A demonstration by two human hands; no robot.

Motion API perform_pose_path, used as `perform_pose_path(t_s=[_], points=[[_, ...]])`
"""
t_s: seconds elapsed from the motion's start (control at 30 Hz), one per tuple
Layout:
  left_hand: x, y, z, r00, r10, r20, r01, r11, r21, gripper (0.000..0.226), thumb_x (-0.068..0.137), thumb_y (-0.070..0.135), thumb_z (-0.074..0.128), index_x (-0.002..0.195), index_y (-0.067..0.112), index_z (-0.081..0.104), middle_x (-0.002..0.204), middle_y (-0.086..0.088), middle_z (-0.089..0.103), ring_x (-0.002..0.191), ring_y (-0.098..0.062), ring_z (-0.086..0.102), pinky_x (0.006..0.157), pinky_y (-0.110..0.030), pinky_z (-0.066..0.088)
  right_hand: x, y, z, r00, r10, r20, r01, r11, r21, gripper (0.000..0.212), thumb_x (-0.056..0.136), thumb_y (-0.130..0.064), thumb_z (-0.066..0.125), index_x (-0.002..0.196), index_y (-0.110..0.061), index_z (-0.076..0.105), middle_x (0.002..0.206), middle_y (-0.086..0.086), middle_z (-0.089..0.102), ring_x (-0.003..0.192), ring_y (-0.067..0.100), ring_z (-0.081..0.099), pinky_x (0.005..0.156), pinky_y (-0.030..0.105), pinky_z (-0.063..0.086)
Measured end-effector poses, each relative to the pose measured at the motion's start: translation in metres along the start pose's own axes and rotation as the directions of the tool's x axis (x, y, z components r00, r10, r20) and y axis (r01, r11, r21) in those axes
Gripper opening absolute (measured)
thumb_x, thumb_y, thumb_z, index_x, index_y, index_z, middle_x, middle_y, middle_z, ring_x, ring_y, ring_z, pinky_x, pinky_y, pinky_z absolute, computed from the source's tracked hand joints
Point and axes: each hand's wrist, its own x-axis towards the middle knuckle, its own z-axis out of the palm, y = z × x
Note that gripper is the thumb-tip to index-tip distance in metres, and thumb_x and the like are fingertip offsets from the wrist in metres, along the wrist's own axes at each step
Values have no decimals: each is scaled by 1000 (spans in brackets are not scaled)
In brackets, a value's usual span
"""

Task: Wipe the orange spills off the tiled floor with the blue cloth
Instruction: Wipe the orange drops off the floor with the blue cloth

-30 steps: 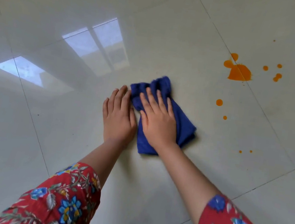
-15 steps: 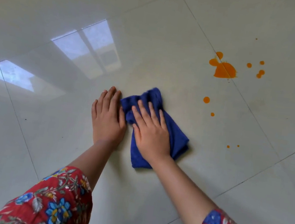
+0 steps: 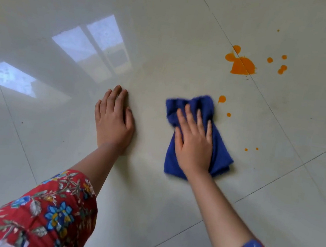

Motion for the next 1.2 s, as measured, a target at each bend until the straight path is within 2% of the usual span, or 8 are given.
perform_pose_path(t_s=[0.1, 0.3, 0.5, 0.73, 0.93, 1.0, 1.1, 1.2], points=[[-1, -1, 1, 1000, 2, 2, -2, 1000, 8, 48, 95, 23, 41, 143, 19, 41, 154, 1, 35, 145, -21, 23, 120, -38, 12, 39, -13, 0, 984, 177, -34, -178, 984, -23, 53, 97, -38, 32, 148, -23, 38, 157, -3, 32, 143, 24, 31, 115, 48, 24], [-1, 0, 0, 1000, 11, -12, -11, 1000, 8, 49, 94, 23, 41, 143, 18, 42, 153, -1, 36, 144, -23, 26, 119, -39, 14, -81, 25, -11, 821, -541, 182, 543, 839, 41, 53, 96, -38, 39, 148, -27, 38, 158, -4, 27, 146, 19, 26, 115, 43, 21], [-2, 0, 1, 999, 50, 2, -50, 998, 26, 49, 96, 21, 42, 144, 17, 41, 155, -2, 35, 145, -24, 25, 119, -39, 13, -20, 74, -28, 998, -51, 38, 53, 997, -55, 52, 97, -38, 34, 147, -25, 39, 156, -5, 34, 143, 24, 31, 115, 49, 25], [-24, 12, -4, 962, 272, -3, -272, 962, -23, 46, 93, 16, 43, 139, 17, 49, 149, -2, 45, 140, -23, 37, 116, -41, 23, -134, 60, -18, 819, -542, 191, 547, 837, 30, 51, 98, -40, 39, 148, -31, 35, 158, -8, 27, 146, 17, 24, 117, 41, 17], [-41, 83, 23, 946, 302, 114, -290, 951, -109, 55, 93, 22, 45, 148, 23, 37, 158, 4, 28, 147, -16, 22, 119, -35, 10, -107, 112, -35, 1000, 5, 19, -5, 1000, -27, 51, 98, -39, 34, 148, -28, 36, 158, -9, 26, 145, 19, 27, 114, 49, 25], [-44, 99, 34, 928, 337, 157, -329, 941, -78, 57, 94, 25, 43, 150, 24, 32, 160, 6, 22, 148, -15, 17, 119, -34, 6, -123, 90, -26, 979, -201, 47, 203, 978, -43, 53, 96, -38, 36, 148, -27, 36, 158, -6, 26, 144, 23, 28, 114, 49, 25], [-47, 102, 45, 925, 327, 195, -331, 944, -14, 56, 98, 34, 37, 152, 27, 24, 162, 8, 15, 150, -13, 9, 120, -34, 2, -153, 111, -30, 772, -599, 214, 613, 790, 0, 52, 97, -39, 37, 148, -30, 32, 158, -7, 25, 146, 17, 23, 117, 40, 15], [-45, 102, 49, 933, 288, 216, -301, 953, 28, 58, 98, 39, 32, 154, 27, 19, 162, 9, 11, 150, -14, 5, 120, -37, 1, -137, 156, -38, 925, -346, 157, 354, 935, -24, 51, 98, -37, 35, 148, -30, 32, 157, -8, 26, 145, 16, 23, 115, 42, 17]])
